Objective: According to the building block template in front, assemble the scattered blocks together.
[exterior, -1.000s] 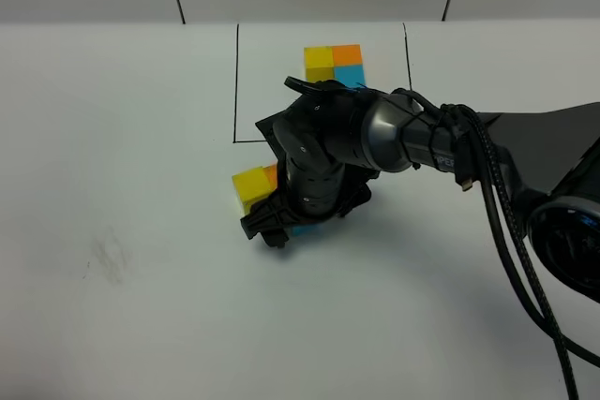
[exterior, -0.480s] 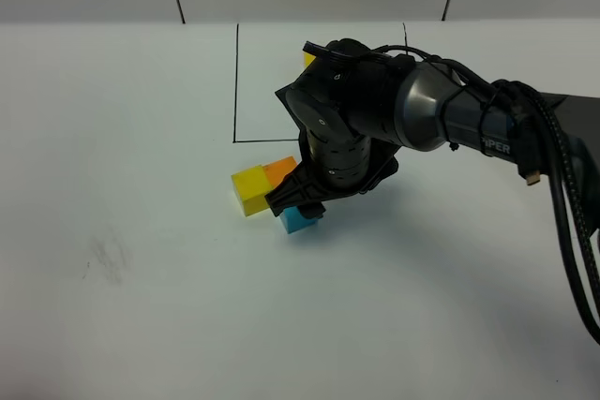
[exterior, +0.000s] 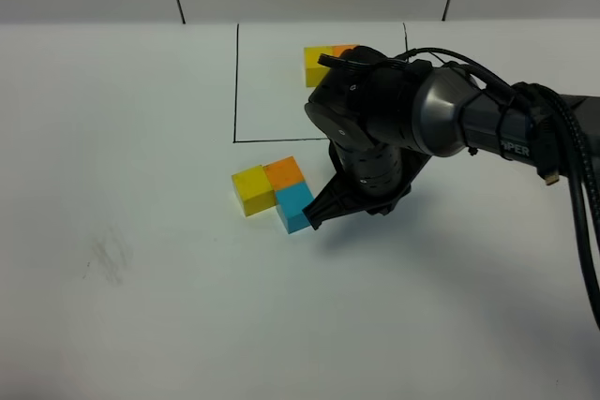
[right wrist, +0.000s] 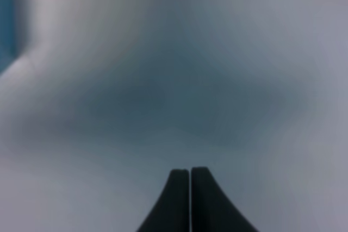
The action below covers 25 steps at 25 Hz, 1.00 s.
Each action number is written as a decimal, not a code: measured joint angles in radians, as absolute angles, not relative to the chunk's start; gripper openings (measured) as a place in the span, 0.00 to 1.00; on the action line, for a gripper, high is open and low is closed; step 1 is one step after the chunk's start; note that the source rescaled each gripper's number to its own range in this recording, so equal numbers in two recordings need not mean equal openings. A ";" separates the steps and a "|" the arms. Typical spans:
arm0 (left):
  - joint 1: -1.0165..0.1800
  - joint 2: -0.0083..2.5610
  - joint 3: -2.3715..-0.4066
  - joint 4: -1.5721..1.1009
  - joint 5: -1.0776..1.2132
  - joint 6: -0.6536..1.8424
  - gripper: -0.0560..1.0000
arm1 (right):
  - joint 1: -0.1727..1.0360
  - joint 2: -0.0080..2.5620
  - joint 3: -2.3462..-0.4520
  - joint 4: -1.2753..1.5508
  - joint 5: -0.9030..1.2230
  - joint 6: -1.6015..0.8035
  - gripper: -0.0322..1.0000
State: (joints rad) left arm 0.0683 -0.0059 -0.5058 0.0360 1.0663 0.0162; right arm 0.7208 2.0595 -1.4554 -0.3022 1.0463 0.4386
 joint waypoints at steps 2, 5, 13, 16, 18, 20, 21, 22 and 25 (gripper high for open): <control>0.068 -0.006 -0.506 0.036 1.066 0.016 0.05 | 0.708 2.026 -1.409 -0.301 1.023 0.444 0.03; 0.068 -0.006 -0.506 0.036 1.066 0.016 0.05 | 0.671 1.947 -1.327 -0.301 0.980 0.456 0.03; 0.068 -0.006 -0.506 0.036 1.066 0.016 0.05 | 0.555 1.614 -1.028 -0.336 0.928 0.498 0.03; 0.068 -0.006 -0.506 0.036 1.066 0.016 0.05 | 0.516 1.435 -0.886 -0.343 0.894 0.512 0.03; 0.068 -0.006 -0.506 0.036 1.066 0.016 0.05 | 0.505 1.321 -0.786 -0.347 0.883 0.519 0.03; 0.068 -0.006 -0.506 0.036 1.066 0.016 0.05 | 0.502 1.196 -0.699 -0.353 0.875 0.521 0.03; 0.068 -0.006 -0.506 0.036 1.066 0.016 0.05 | 0.502 1.144 -0.654 -0.358 0.871 0.522 0.03; 0.068 -0.006 -0.506 0.036 1.066 0.016 0.05 | 0.502 1.080 -0.613 -0.365 0.868 0.522 0.03; 0.068 -0.006 -0.506 0.036 1.066 0.016 0.05 | 0.502 0.913 -0.510 -0.369 0.861 0.522 0.03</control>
State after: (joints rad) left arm 0.0683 -0.0059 -0.5058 0.0360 1.0663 0.0162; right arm 0.5020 0.9131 -0.5104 -0.3691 0.8611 0.5221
